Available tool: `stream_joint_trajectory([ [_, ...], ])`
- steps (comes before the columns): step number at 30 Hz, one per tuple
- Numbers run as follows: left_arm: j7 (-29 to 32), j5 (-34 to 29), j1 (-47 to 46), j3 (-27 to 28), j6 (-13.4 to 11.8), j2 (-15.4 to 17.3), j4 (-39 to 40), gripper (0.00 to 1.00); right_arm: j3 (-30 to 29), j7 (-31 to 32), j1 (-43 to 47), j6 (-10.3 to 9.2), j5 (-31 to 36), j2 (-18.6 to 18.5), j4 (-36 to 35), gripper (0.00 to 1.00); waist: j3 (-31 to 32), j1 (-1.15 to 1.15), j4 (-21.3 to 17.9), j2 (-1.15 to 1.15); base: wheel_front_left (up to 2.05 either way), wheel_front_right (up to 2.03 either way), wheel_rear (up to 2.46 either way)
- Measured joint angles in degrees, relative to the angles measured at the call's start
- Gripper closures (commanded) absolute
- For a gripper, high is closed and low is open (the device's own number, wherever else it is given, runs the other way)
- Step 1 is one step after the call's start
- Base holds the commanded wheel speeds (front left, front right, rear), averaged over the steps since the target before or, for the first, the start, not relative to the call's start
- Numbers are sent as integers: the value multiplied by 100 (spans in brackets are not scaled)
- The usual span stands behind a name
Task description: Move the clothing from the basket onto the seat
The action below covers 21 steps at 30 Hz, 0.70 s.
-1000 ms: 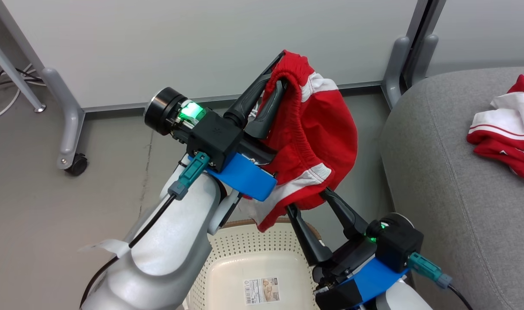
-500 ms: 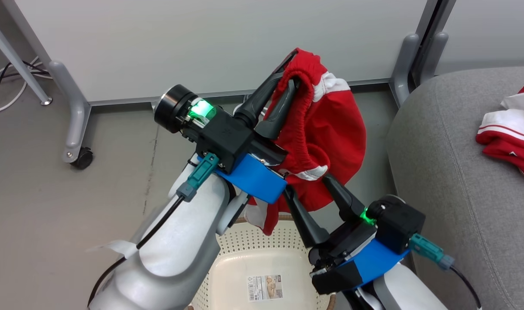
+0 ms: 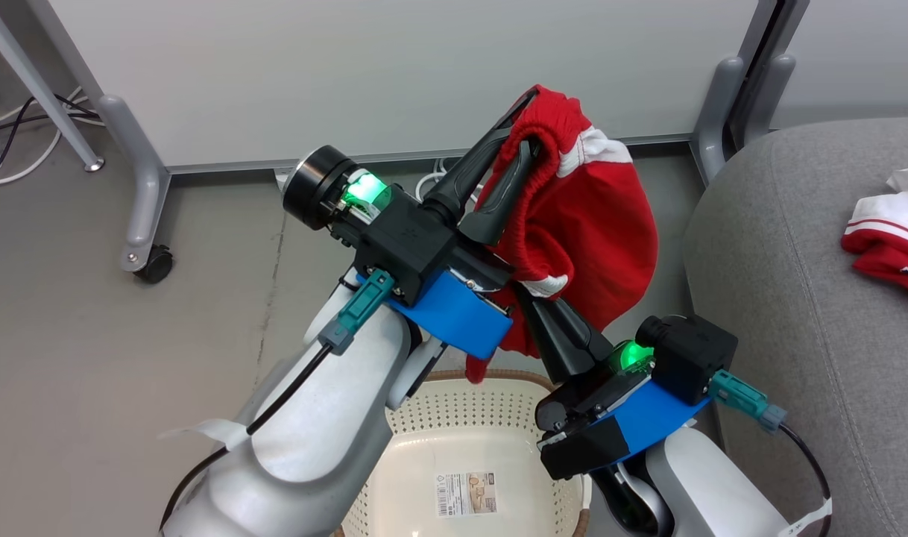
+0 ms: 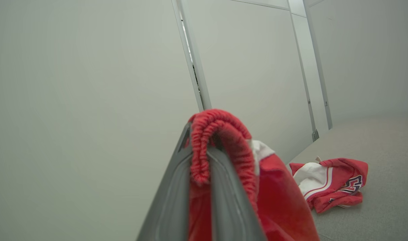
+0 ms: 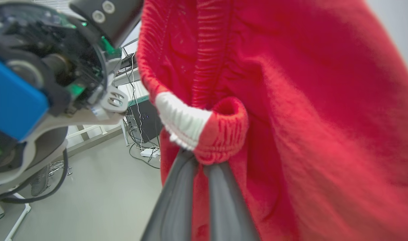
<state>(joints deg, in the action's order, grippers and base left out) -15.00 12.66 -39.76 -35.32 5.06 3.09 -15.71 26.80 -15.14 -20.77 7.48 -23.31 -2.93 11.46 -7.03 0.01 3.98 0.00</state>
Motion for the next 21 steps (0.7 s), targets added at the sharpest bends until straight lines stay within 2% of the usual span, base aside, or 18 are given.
stream_joint_trajectory([
  [21, 0, -74, 1, 154, 2, -10, -180, 100, -14, 0, 16, 0, 81, 0, 14, 100, -61, 0, -94, 0, 0, 0, 0],
])
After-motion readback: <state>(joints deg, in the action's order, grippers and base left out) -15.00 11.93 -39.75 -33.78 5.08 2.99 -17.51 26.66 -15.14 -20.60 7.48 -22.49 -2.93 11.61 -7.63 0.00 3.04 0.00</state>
